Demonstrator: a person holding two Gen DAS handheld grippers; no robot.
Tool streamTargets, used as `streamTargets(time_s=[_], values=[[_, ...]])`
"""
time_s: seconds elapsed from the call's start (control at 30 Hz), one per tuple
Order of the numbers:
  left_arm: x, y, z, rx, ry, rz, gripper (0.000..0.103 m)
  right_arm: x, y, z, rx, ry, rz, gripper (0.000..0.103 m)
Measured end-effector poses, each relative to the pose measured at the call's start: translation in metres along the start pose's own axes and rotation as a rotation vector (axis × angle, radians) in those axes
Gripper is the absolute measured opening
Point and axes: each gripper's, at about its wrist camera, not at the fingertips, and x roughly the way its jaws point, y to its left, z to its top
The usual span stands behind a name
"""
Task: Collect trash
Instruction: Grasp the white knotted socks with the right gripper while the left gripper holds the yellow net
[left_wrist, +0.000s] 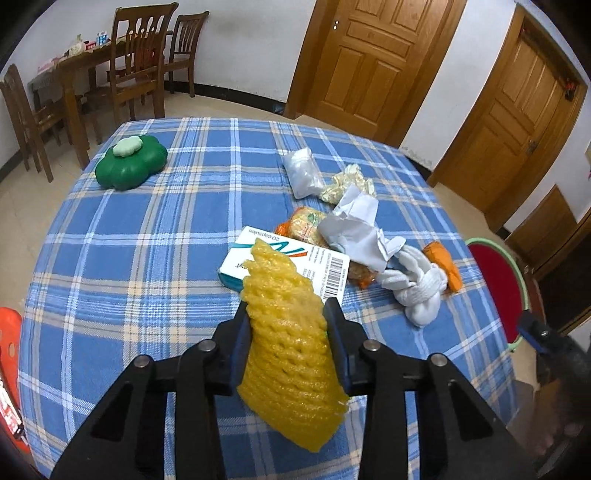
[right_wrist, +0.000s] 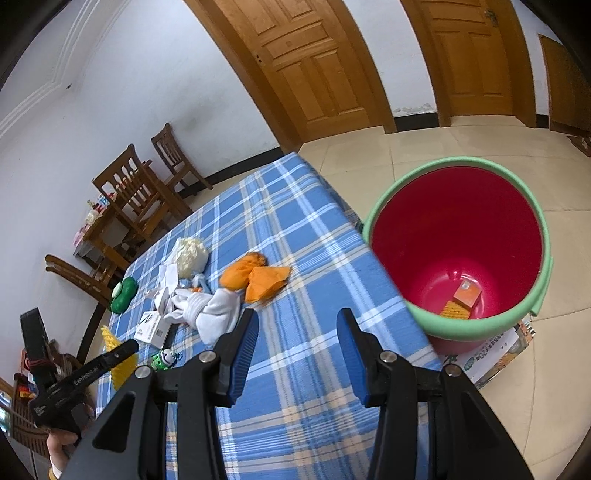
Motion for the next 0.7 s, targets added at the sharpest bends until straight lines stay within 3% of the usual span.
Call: streamTargets(time_s=[0.7], values=[[-0.013,0.038,0.003,-0.065,-0.042,0.083,0.039,0.069,0.078,-0.008,-0.170,0.129,0.083,0.052]])
